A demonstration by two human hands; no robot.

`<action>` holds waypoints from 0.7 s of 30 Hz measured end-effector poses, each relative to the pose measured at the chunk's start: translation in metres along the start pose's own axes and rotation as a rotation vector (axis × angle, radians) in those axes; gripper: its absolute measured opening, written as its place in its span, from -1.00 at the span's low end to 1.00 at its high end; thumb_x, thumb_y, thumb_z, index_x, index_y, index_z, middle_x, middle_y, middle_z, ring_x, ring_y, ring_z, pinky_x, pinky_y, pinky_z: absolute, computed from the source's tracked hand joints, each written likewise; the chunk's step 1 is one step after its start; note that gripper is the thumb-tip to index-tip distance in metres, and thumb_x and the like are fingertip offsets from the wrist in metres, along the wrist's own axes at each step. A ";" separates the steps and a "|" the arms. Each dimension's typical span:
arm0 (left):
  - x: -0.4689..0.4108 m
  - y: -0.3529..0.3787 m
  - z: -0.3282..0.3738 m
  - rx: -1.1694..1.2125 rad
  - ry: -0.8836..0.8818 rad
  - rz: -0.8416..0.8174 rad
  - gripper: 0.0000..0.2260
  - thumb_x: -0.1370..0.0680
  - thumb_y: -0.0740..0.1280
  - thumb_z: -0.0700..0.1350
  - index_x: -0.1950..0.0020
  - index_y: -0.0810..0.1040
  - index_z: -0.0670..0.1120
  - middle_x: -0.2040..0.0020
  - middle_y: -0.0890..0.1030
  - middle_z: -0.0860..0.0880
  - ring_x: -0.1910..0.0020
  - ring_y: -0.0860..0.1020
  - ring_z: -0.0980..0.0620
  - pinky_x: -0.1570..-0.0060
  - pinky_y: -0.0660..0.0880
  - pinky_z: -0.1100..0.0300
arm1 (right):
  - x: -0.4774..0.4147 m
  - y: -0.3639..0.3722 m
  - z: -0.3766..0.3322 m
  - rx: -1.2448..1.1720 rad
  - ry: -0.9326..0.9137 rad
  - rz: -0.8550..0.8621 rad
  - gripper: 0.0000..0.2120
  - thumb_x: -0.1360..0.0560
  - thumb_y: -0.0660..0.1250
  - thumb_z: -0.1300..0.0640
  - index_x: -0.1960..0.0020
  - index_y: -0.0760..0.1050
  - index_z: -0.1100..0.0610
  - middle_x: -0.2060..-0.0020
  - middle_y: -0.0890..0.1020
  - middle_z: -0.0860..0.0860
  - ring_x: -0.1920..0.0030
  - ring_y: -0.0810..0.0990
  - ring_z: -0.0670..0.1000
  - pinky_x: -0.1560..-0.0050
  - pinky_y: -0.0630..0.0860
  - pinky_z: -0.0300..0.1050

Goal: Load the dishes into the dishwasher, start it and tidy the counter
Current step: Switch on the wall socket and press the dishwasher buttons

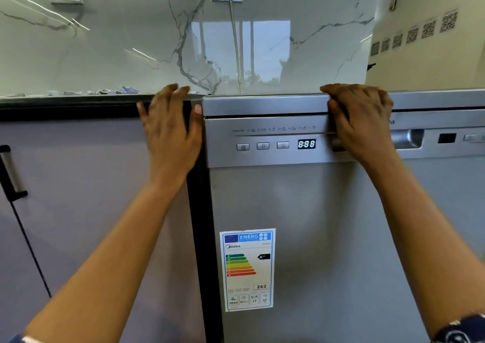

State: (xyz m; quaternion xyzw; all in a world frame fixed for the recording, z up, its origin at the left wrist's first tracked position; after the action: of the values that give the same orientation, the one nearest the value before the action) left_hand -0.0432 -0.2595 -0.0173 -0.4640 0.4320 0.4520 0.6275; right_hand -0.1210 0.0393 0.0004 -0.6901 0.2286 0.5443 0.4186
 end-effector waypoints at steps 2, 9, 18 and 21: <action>0.006 0.002 0.038 0.010 0.164 0.028 -0.64 -0.62 0.11 0.01 -0.38 0.40 -0.05 -0.40 0.38 -0.07 -0.44 0.27 -0.04 -0.46 -0.01 -0.16 | -0.001 -0.004 0.002 0.008 -0.055 -0.043 -0.62 -0.57 0.06 0.05 -0.34 0.42 -0.02 -0.23 0.54 -0.01 -0.25 0.41 0.08 -0.26 0.12 -0.03; 0.011 0.017 0.055 -0.068 0.287 0.026 -0.63 -0.62 0.11 -0.03 -0.40 0.37 -0.11 -0.38 0.42 -0.12 -0.44 0.27 -0.11 -0.47 0.03 -0.12 | 0.004 -0.005 0.004 0.030 -0.114 -0.092 -0.59 -0.56 0.06 0.05 -0.40 0.33 0.01 -0.34 0.45 0.00 -0.32 0.37 0.08 -0.31 0.12 0.02; 0.004 0.020 0.071 -0.114 0.367 -0.009 -0.64 -0.61 0.13 0.03 -0.31 0.43 -0.14 -0.21 0.50 -0.14 -0.22 0.43 -0.17 -0.30 0.30 -0.01 | 0.007 -0.002 0.000 -0.030 -0.053 -0.015 -0.63 -0.56 0.12 0.05 -0.35 0.39 0.08 -0.26 0.50 0.05 -0.30 0.38 0.11 -0.42 0.03 0.06; 0.005 0.021 0.070 -0.061 0.363 0.028 -0.66 -0.60 0.16 0.01 -0.28 0.45 -0.14 -0.19 0.51 -0.14 -0.20 0.43 -0.17 -0.23 0.33 0.01 | 0.008 -0.001 0.002 -0.046 -0.036 0.060 -0.66 -0.58 0.12 0.06 -0.32 0.42 0.07 -0.24 0.52 0.03 -0.29 0.39 0.09 -0.42 0.02 0.02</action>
State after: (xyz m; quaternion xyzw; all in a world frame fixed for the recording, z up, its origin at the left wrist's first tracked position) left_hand -0.0543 -0.1870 -0.0126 -0.5508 0.5308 0.3823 0.5183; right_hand -0.1194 0.0426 -0.0070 -0.6825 0.2290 0.5740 0.3902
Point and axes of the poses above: each hand's wrist, its own x-axis away from the middle knuckle, its own y-axis out of the palm, z = x × y, the point moved 7 cm from there along -x, towards the middle knuckle
